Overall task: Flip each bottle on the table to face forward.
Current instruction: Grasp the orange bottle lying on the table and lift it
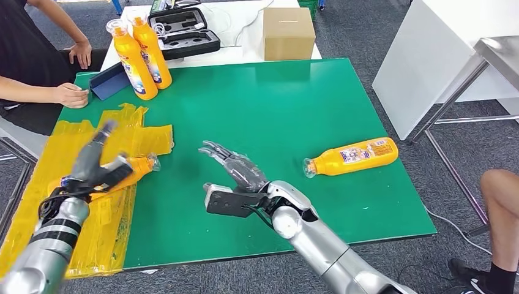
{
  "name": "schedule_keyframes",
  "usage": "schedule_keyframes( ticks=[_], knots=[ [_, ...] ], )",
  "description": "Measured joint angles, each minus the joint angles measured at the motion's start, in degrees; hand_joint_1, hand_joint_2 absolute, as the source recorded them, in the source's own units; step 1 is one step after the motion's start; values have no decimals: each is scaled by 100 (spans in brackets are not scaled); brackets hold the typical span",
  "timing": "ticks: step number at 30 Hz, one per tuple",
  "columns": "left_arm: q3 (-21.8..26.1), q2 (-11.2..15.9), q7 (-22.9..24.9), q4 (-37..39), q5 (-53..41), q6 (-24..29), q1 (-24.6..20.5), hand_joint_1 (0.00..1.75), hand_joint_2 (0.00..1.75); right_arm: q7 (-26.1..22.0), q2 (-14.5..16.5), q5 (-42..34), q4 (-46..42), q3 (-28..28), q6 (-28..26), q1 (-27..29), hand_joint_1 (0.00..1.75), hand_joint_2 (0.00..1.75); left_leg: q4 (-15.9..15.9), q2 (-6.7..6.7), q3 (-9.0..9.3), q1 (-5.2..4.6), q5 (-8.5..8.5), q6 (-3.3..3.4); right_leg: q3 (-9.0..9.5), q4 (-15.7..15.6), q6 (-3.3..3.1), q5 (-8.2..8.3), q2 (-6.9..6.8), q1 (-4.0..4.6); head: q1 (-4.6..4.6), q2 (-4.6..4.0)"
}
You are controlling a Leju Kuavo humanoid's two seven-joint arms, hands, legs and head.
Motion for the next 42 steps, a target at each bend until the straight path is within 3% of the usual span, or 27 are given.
schedule_keyframes(
  ticks=[4,7,9,15,19,28,38,42],
  knots=[
    [805,-415,-244,-1239,2169,-1275,461,0,0,11,-144,378,-8,-216,-310,264,0,175,0,9,-2,-5,-7,1,-5,-3,1,0,4,-4,-2,0],
    [1186,-711,-298,-2156,3193,-2233,1058,0,0,6,-426,763,-93,-578,-603,656,0,175,1,3,-2,-6,-14,5,-3,-5,7,-8,2,-7,-2,0],
    [1304,-904,-352,-2739,3488,-2566,1548,0,0,-14,-680,971,-226,-955,-785,1022,0,175,1,-3,-4,-10,-23,13,0,-8,18,-16,0,-12,-1,0],
    [1315,-1326,-427,-4038,3647,-2746,2664,0,0,-251,-1358,1485,-839,-2430,-759,2028,0,175,1,-11,-13,-24,-43,31,3,-12,38,-28,-3,-21,-2,0],
    [1299,-1432,-429,-4414,3664,-2739,2887,0,0,-293,-1485,1633,-1100,-2973,-636,2290,0,175,0,-7,-6,-25,-46,30,3,-12,38,-27,-2,-19,-3,0],
    [1269,-1539,-429,-4676,3665,-2745,3006,0,0,-200,-1570,1732,-1351,-3344,-653,2465,0,175,0,-6,0,-17,-37,23,9,-11,37,-26,-2,-17,-3,0],
    [914,-1599,-462,-4932,3614,-2832,3337,0,0,-376,-2288,1716,-1857,-4591,-459,2970,0,175,1,-30,-4,-47,-49,49,16,-12,59,-37,-23,-46,-5,0],
    [743,-1617,-436,-4972,3608,-2851,3365,0,175,-217,-2439,2059,-1879,-4866,-467,2871,0,175,1,-29,-2,-47,-47,51,19,-12,60,-35,-22,-46,-4,0]
  ],
)
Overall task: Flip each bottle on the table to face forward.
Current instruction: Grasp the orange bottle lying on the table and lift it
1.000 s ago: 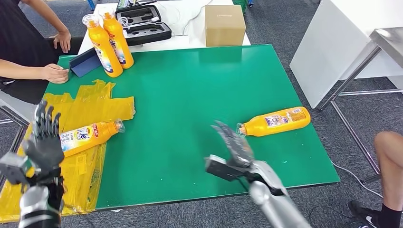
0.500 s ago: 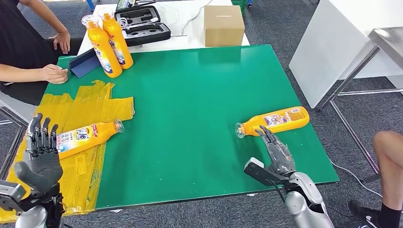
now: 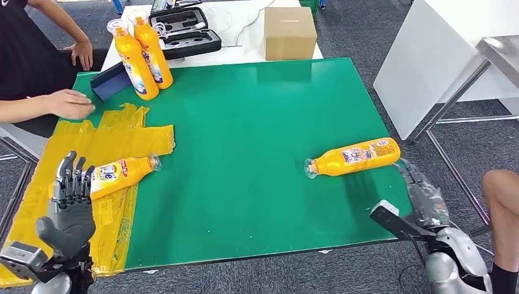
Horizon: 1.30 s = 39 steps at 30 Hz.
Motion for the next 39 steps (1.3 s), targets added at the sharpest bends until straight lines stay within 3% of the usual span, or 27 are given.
schedule_keyframes(
  ticks=[3,8,12,17,22,28,39],
  knots=[
    [-109,-1,44,-10,38,-44,-17,0,175,193,-171,225,262,-61,71,-385,0,175,0,10,2,0,4,4,0,0,3,8,4,0,-2,0],
    [-198,9,84,26,183,-136,-161,0,175,320,-576,465,1429,34,321,-1590,0,175,1,23,3,-4,21,19,0,0,4,23,5,-3,0,0],
    [-204,39,135,41,364,-269,-226,0,175,327,-699,641,2252,293,358,-2339,0,175,1,20,2,-4,28,25,4,2,6,25,4,-1,-2,0],
    [-204,87,193,82,537,-457,-317,0,175,371,-655,751,3023,777,417,-3061,0,175,1,20,2,-2,29,23,3,3,6,25,4,1,-5,0],
    [-202,102,207,102,580,-516,-339,0,175,394,-607,767,3404,1065,425,-3405,0,175,0,5,-5,-2,30,23,3,4,6,24,-3,0,-3,0],
    [-208,151,303,232,856,-713,-459,0,175,437,-355,880,3971,1555,578,-3987,0,175,0,18,-3,-3,33,22,-3,4,6,26,0,0,-3,0],
    [-193,288,447,638,1254,-932,-680,0,175,483,-119,1227,5120,2613,1582,-5118,0,175,1,0,-9,-2,41,17,-2,7,6,26,-9,0,-1,0]
  ],
)
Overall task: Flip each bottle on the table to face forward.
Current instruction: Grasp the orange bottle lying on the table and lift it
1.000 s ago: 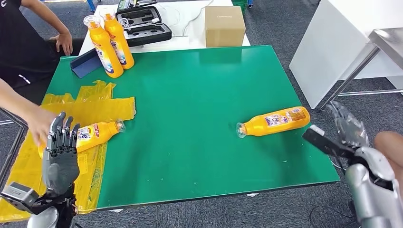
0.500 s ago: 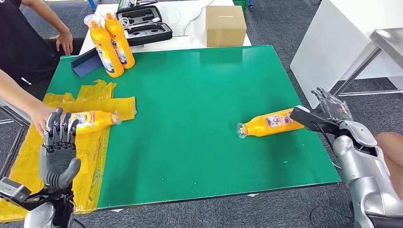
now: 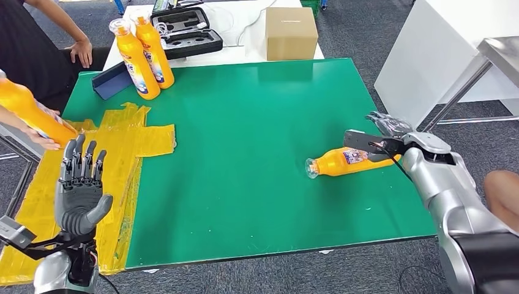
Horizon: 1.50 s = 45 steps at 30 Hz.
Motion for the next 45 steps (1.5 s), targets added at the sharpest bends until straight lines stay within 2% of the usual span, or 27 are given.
schedule_keyframes(
  ticks=[8,16,33,41,45],
  knots=[
    [20,44,2,214,80,-6,-121,0,175,46,100,94,580,545,512,-516,0,175,0,0,0,0,0,0,0,0,0,0,0,0,1,0],
    [66,60,23,356,131,-52,-184,0,175,69,142,111,944,978,830,-660,0,175,0,0,1,0,0,0,0,0,0,0,0,1,1,0],
    [82,66,30,424,155,-57,-207,0,175,67,154,49,1183,1191,868,-635,0,175,0,0,3,1,0,0,0,-1,0,0,0,1,0,0],
    [140,106,34,538,289,-105,-208,0,175,139,91,3,1228,1226,587,-254,0,175,0,0,8,1,-1,0,3,-3,-1,-1,0,1,1,0],
    [163,110,34,635,310,-115,-251,0,175,192,69,52,1259,1336,724,-179,0,175,0,-3,31,3,-3,0,19,-7,-1,-7,-1,2,1,0]
  ],
)
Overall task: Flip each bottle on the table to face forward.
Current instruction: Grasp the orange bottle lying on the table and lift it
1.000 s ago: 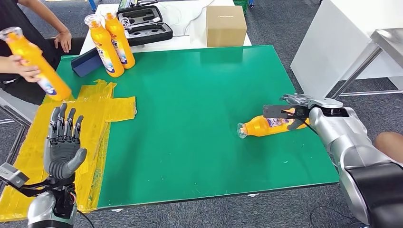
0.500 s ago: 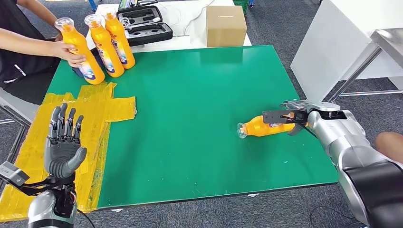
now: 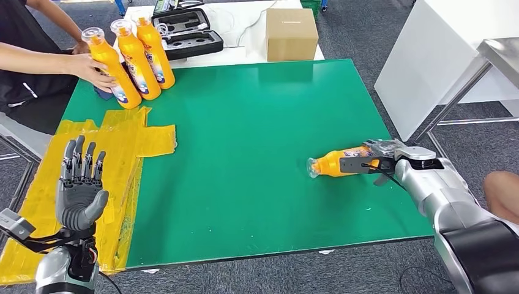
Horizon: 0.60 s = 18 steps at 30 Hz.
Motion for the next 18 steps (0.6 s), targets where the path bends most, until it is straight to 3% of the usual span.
schedule_keyframes(
  ticks=[5,14,15,18],
  knots=[
    [-1,32,-19,207,5,-52,-137,0,175,-215,-103,1,63,149,433,96,0,175,-1,-1,30,0,-7,-1,31,-4,6,-4,-3,1,0,0],
    [-4,62,-55,430,39,-96,-265,0,175,-141,-145,-11,83,291,512,143,0,175,-1,1,68,1,-10,0,42,-9,5,-4,0,3,2,0],
    [-4,66,-55,445,41,-97,-271,0,175,-136,-147,-19,85,292,528,144,34,175,0,1,68,1,-9,0,43,-9,6,-4,0,3,2,0],
    [-4,74,-55,495,44,-108,-289,0,175,-118,-163,-75,88,293,603,147,163,175,0,0,70,1,-9,0,42,-10,6,-4,0,3,1,0]
  ],
)
